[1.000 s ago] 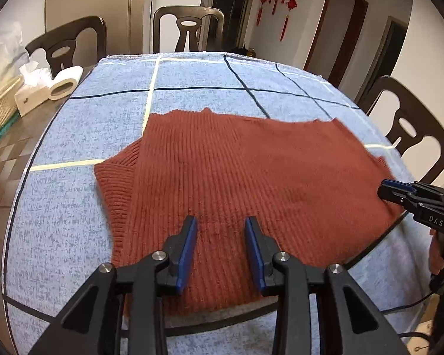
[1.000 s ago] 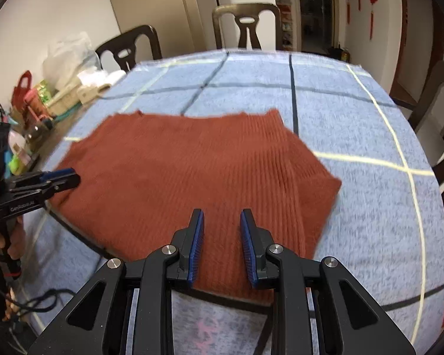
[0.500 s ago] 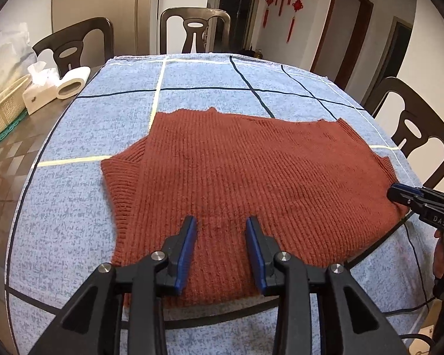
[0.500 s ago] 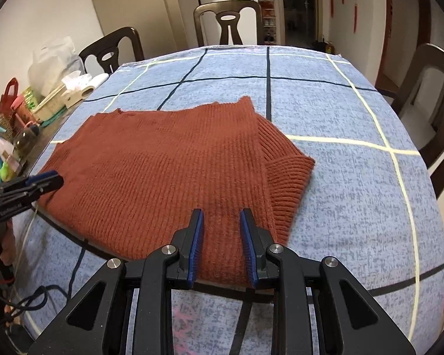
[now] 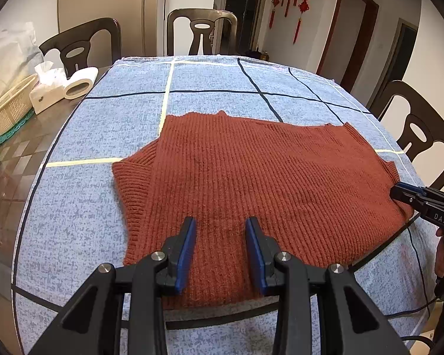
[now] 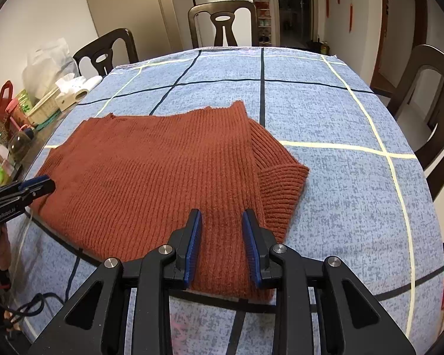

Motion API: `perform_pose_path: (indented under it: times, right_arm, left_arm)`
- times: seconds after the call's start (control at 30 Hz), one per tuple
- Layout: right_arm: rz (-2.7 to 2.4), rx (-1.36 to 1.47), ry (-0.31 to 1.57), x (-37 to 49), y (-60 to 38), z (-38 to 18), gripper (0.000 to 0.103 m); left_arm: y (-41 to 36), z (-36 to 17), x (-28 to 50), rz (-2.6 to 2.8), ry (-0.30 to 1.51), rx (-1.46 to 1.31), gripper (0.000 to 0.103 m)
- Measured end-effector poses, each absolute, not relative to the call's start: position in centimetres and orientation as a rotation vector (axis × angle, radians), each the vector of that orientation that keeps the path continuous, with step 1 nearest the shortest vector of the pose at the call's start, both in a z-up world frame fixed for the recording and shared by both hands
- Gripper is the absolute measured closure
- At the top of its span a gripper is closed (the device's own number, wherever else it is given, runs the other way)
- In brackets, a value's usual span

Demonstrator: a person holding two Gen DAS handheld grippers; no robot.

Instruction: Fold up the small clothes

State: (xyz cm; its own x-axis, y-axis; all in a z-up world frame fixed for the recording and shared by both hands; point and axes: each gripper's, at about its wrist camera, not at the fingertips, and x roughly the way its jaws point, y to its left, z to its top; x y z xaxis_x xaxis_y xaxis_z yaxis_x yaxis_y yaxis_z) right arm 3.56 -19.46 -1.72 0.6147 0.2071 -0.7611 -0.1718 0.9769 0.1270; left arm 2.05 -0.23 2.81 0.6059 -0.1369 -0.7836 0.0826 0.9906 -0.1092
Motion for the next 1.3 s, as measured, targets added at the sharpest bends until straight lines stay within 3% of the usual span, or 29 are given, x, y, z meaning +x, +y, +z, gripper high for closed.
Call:
perform_pose_path:
  times: [0.3, 0.4, 0.67, 0.8, 1.3]
  right_arm:
    - [0.248, 0.019, 0.866, 3.8, -18.2, -0.9, 0.073]
    - [0.289, 0.005, 0.858, 3.8, -16.9, -0.7, 0.066]
    - [0.384, -0.044, 0.865, 4.2, -13.0, -1.1, 0.066]
    - [0.412, -0.055, 0.866, 4.3, -11.9, -1.3, 0.066]
    - [0.421, -0.060, 0.880, 4.7, -11.1, -1.9, 0.066]
  left_arm:
    - [0.7, 3.4, 2.2, -0.094, 0.889, -0.067, 0.066]
    - [1.3, 3.6, 2.4, -0.068, 0.879, -0.069, 0.066]
    - [1.9, 3.6, 2.7, -0.062, 0.873, -0.088, 0.065]
    - [2.8, 4.0, 2.6, -0.025, 0.846, -0.093, 0.055]
    - [6.5, 1.3, 4.6, -0.034, 0.906, -0.270, 0.042]
